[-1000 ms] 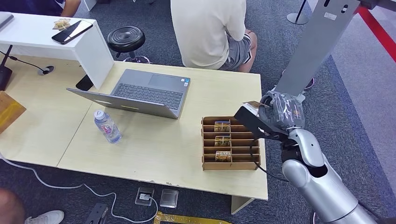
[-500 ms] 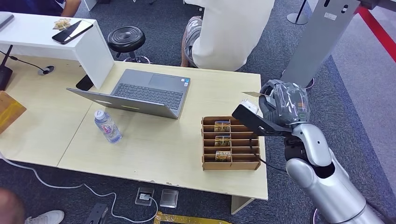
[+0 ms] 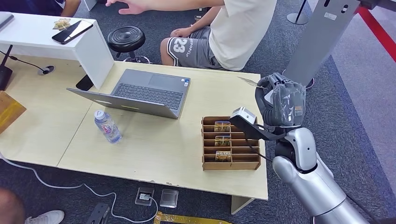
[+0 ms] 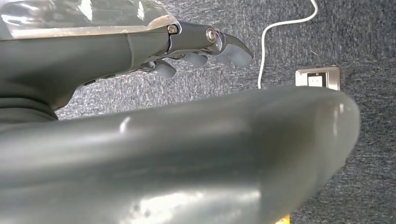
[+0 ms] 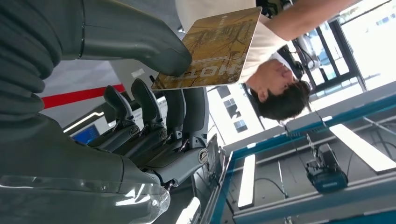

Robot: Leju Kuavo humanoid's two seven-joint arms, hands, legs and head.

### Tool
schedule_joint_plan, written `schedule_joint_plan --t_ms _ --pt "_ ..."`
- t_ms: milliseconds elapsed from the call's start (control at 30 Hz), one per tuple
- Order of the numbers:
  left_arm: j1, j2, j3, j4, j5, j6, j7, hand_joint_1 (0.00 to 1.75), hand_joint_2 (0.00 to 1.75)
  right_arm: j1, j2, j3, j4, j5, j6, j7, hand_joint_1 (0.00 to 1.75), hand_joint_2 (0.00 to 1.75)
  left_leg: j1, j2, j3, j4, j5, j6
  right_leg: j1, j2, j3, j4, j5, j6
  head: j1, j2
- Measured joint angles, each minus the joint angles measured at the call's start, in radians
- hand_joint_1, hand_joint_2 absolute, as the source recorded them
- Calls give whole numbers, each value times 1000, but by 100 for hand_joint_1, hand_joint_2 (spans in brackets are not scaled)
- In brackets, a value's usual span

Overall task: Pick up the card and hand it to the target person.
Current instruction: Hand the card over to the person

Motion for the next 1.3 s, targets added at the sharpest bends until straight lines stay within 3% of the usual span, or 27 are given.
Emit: schedule_joint_plan --t_ms 167,667,1300 --pt "0 -3 0 0 -1 0 0 0 0 1 31 -9 72 49 -61 -30 143 175 0 0 0 0 0 0 0 0 0 0 0 0 0 0" --pt "0 -5 -2 0 -11 0 -2 0 0 40 76 -87 141 181 -63 -40 143 175 0 0 0 0 0 0 0 0 0 0 0 0 0 0" --pt "1 -5 -7 0 -12 0 -2 0 0 64 107 -157 158 213 -64 -49 143 175 0 0 0 0 0 0 0 0 0 0 0 0 0 0"
